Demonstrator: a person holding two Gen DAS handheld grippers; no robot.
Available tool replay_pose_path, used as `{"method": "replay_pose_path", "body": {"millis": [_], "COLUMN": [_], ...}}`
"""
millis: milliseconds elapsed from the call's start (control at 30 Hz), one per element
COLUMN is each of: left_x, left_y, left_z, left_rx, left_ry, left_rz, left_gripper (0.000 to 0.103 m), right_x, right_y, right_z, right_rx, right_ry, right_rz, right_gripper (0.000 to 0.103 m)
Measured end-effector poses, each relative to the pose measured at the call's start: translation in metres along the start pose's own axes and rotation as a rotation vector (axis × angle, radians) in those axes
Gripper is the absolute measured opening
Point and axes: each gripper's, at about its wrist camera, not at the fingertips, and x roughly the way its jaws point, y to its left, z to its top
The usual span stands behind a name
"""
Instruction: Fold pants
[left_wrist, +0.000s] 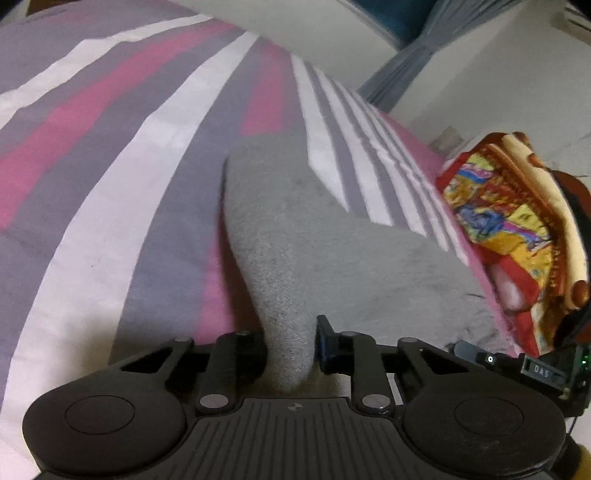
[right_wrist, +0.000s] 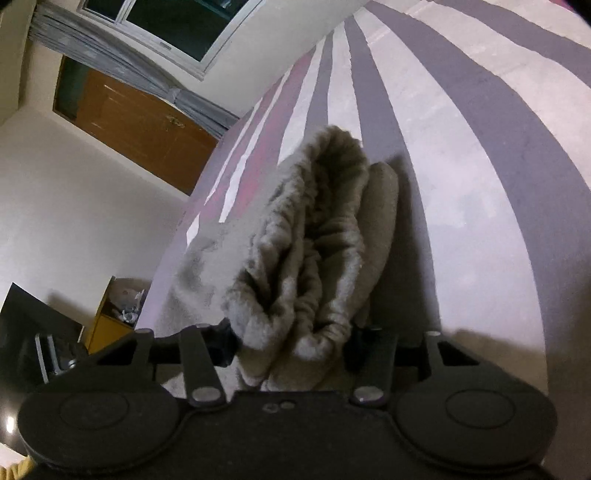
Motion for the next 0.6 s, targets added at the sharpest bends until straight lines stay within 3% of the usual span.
{"method": "replay_pose_path", "body": {"millis": [33,100,367,600], "left_x": [0.005,0.002,-0.031,-0.027], "left_y": [0.003,-0.004,-0.054,-0.077], "left_z": [0.005,0.013,0.056,0.122], "left_rx": [-0.008,-0.007,0.089,0.150], "left_ry": [0.014,-0.004,-0.156,-0.250], "left_rz": [0.015,0.019,-0.041,-0.031], "left_gripper": [0.022,0.021,0.021,0.021], "right_x": [0.007,0.007,-0.024,-0.012], "right_y": [-0.004,-0.004,0.049,0.070], "right_z": [0.000,0.002,0.034,0.098], "right_rx": [0.001,0.030,-0.042,-0.094], "right_ry": [0.029,0.025,-0.102,-0.187], "right_rz": [-0.044,-0.046,0.091,0.139], "right_gripper": [0.049,0.049,0.049,0.049]}}
